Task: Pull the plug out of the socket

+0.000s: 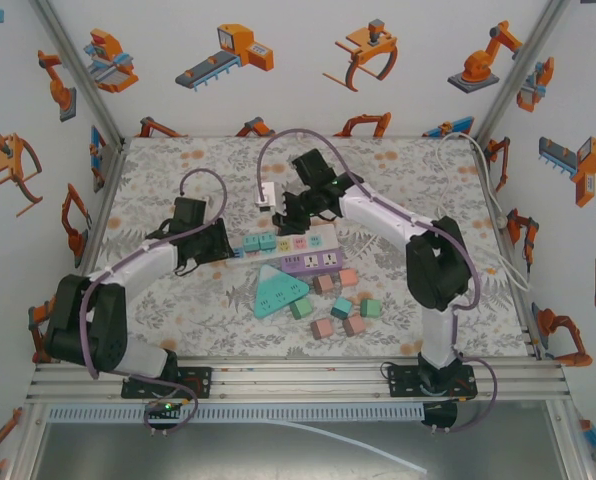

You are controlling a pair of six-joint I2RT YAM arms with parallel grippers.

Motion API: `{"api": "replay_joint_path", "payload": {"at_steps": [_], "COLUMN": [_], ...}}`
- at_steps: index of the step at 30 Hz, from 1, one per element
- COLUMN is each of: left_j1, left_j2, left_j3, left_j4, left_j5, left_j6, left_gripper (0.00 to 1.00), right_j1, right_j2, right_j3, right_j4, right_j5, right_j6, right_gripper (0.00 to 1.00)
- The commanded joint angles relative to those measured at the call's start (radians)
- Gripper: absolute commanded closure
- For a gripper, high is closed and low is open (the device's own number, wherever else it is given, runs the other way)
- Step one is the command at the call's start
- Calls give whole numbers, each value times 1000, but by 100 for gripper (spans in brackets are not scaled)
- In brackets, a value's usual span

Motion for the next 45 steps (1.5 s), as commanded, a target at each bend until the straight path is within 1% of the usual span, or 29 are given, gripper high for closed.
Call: {"api": "replay_joint_path", "payload": {"at_steps": [1, 5, 11, 14, 16, 20, 24, 26, 30, 31, 33, 36, 38, 42, 45], "left_j1": [-11, -36, -99, -130, -162, -227, -298, -331, -387, -395, -410, -435, -450, -486, -511], "left_j2": [-100, -211, -366, -442, -495, -576, -633, -649, -673, -670, -666, -665, -657, -620, -595], "left_j3": [18, 15, 4, -11, -24, -51, -72, -81, -95, -94, -89, -85, -81, -45, -25], "left_j4": [-37, -39, -33, -24, -17, -15, -16, -16, -28, -41, -66, -93, -121, -218, -258], "left_j5": [21, 64, 153, 213, 238, 282, 314, 330, 337, 326, 311, 324, 331, 333, 321], "left_j6": [38, 70, 145, 174, 194, 233, 277, 295, 327, 336, 347, 363, 373, 415, 453], "left_gripper": [53, 52, 50, 46, 45, 41, 37, 35, 29, 28, 27, 24, 18, 15, 13], "right_j1": [-10, -22, -43, -107, -167, -271, -353, -375, -378, -378, -370, -326, -286, -219, -183], "right_j2": [-95, -152, -246, -302, -340, -417, -513, -569, -687, -713, -755, -795, -799, -753, -702], "right_j3": [-41, -88, -167, -239, -295, -391, -538, -619, -822, -870, -946, -1027, -1070, -1142, -1148], "right_j4": [93, 148, 195, 264, 305, 320, 370, 405, 554, 581, 596, 597, 612, 741, 780], "right_j5": [-17, -8, 62, 22, -14, -57, -53, -49, -11, 12, 49, 74, 88, 84, 87], "right_j6": [132, 302, 602, 780, 910, 1068, 1235, 1307, 1518, 1576, 1641, 1654, 1657, 1706, 1693], "right_gripper": [81, 81, 79, 79, 81, 87, 87, 87, 87, 87, 86, 86, 85, 83, 83]}}
